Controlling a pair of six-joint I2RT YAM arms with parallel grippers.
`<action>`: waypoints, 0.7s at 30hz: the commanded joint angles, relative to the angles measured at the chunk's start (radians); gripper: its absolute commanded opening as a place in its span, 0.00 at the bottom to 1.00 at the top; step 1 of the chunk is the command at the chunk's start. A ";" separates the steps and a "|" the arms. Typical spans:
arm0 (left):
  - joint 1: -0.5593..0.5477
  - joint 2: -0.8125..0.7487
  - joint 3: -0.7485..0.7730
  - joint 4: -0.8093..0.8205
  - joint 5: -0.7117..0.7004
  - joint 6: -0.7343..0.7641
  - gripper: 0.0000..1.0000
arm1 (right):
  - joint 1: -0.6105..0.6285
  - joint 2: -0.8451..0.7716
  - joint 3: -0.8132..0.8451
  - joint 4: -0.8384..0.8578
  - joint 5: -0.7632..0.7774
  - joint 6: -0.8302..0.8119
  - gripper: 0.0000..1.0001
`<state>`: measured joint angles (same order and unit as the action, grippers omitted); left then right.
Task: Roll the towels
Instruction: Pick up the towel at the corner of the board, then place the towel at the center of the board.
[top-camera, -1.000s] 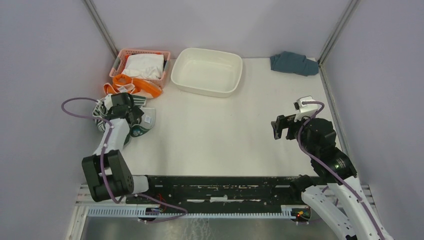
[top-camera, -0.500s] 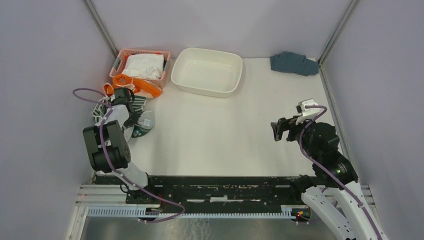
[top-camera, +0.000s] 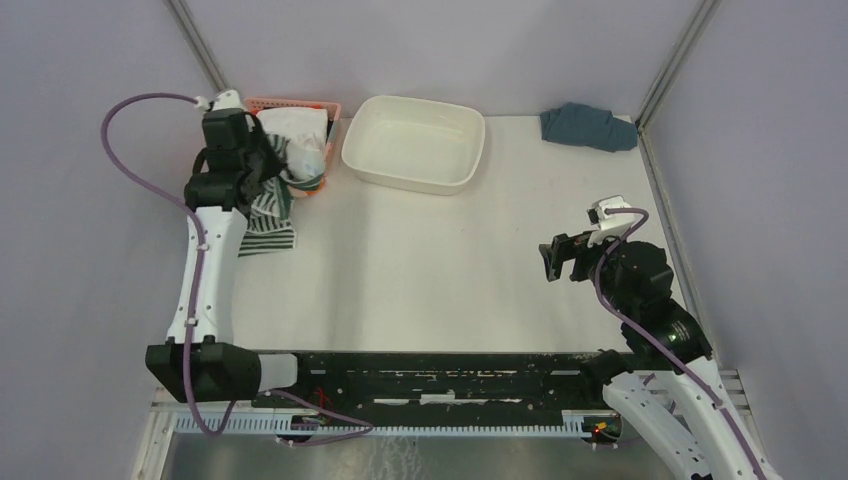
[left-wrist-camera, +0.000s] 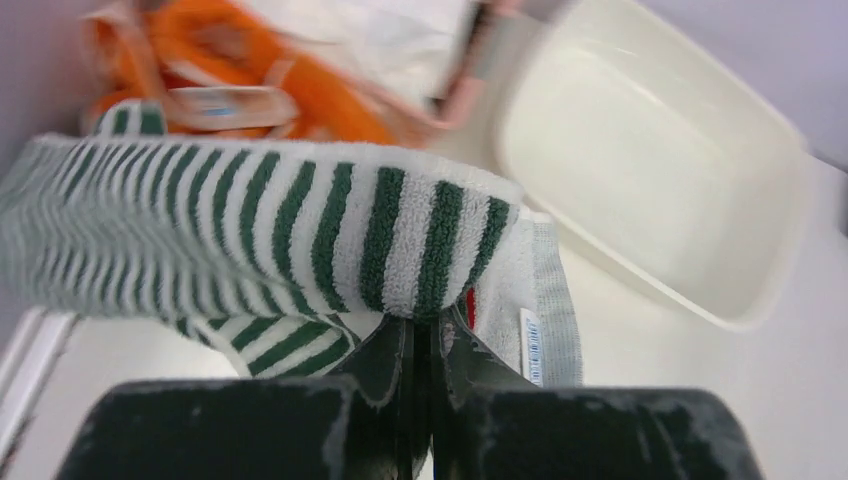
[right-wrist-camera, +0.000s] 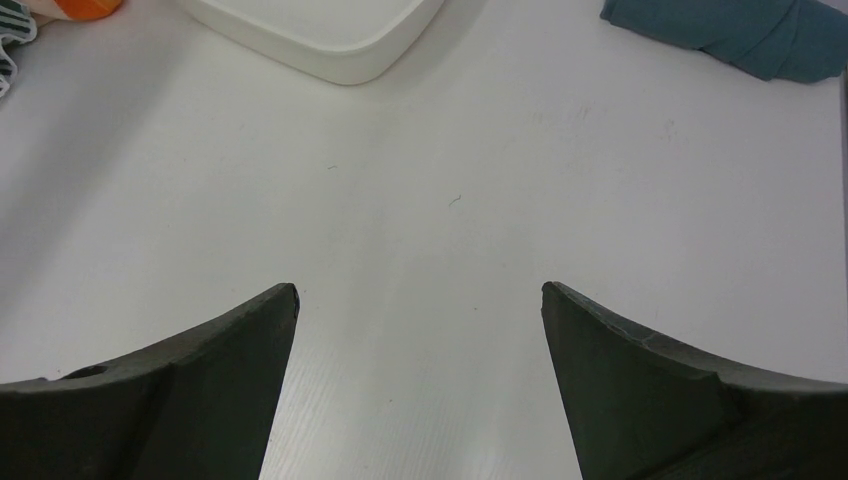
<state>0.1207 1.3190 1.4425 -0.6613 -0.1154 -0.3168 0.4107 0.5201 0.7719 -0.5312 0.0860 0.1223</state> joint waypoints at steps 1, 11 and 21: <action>-0.258 -0.040 0.055 -0.015 0.147 -0.133 0.03 | 0.003 0.006 0.021 0.041 -0.006 -0.014 1.00; -0.818 0.138 0.066 0.343 0.184 -0.386 0.19 | 0.003 0.018 0.052 0.023 0.065 -0.005 1.00; -0.882 0.209 0.082 0.232 0.094 -0.261 0.71 | 0.003 0.060 0.072 -0.034 0.106 0.023 1.00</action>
<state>-0.7753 1.6093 1.5475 -0.4240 0.0711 -0.6357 0.4107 0.5598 0.8001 -0.5625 0.1665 0.1261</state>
